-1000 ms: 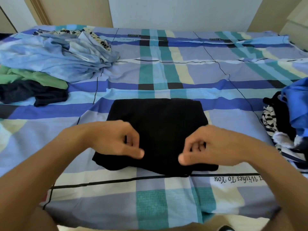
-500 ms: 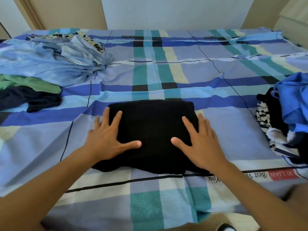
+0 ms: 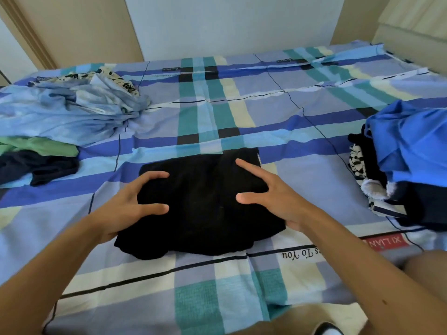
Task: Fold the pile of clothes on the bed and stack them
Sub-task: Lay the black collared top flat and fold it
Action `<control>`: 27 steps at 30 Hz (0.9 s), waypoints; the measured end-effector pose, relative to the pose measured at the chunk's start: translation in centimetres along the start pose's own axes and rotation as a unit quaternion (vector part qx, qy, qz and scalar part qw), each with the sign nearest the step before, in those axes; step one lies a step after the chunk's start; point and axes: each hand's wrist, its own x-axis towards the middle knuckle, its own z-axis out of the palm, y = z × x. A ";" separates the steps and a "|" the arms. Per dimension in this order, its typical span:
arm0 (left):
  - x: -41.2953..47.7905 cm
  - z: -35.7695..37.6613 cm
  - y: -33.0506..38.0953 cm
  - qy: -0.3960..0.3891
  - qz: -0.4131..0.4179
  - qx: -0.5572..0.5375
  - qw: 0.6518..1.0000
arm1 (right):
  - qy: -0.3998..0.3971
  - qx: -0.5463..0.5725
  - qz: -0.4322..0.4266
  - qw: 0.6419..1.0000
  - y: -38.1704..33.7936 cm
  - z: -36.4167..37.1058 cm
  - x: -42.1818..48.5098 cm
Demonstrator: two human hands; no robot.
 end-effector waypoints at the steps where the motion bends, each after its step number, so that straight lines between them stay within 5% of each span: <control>1: -0.1 0.4 0.0 0.010 0.019 0.010 1.000 | 0.003 0.001 -0.010 1.000 0.0 0.1 0.0; 10: 0.4 5.9 8.0 0.112 0.200 0.023 0.973 | 0.133 0.001 -0.131 0.982 -6.2 -5.6 -2.9; 15: 3.9 13.3 19.8 0.040 0.299 -0.097 0.948 | 0.265 -0.072 -0.176 0.945 -12.7 -19.1 -10.0; 22: 10.3 28.1 30.1 -0.106 0.308 -0.116 0.939 | 0.415 -0.103 -0.072 0.901 -10.1 -34.3 -18.0; 27: 12.8 34.9 25.6 -0.165 0.196 0.034 0.966 | 0.365 -0.072 0.093 0.924 1.3 -38.0 -19.6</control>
